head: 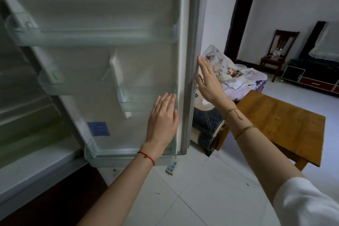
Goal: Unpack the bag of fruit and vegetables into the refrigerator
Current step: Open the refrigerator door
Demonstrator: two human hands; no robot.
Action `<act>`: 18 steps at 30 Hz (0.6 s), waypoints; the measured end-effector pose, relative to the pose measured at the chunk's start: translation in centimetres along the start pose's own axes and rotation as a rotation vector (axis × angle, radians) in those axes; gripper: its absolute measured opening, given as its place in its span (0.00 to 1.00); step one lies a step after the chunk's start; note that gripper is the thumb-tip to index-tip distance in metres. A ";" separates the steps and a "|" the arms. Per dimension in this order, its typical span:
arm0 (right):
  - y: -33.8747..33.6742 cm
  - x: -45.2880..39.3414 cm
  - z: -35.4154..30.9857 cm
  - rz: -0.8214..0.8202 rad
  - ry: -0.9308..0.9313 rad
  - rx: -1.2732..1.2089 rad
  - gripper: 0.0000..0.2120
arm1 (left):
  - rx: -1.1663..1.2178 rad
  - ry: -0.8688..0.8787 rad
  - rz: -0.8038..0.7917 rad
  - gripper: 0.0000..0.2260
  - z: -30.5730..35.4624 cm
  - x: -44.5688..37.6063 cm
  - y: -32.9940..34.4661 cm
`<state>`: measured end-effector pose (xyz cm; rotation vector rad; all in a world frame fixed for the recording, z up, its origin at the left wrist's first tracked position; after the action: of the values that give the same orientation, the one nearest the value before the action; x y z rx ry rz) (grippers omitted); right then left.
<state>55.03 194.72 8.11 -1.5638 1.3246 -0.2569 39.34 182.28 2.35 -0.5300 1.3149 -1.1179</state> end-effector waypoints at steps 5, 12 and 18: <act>0.0 -2.8 2.0 -0.061 -0.055 -0.036 0.26 | -0.018 -0.080 -0.018 0.22 0.6 -2.3 1.1; 0.4 -4.0 3.4 -0.095 -0.131 -0.091 0.28 | -0.059 -0.144 -0.002 0.22 1.3 -3.3 1.5; 0.1 -3.0 3.3 -0.070 -0.159 -0.130 0.29 | -0.061 -0.164 -0.011 0.23 1.7 -2.1 1.1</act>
<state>56.16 199.03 7.78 -1.7054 1.1838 -0.0891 41.54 184.13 2.89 -0.6603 1.2073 -1.0238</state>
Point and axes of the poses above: each hand's wrist, its own x-axis away from the middle knuckle, its own y-axis out of the palm, z = x × y, the point moved 4 cm from there along -x, towards the middle knuckle, and after that the axes turned 11 degrees about -z, right-handed, at the moved point
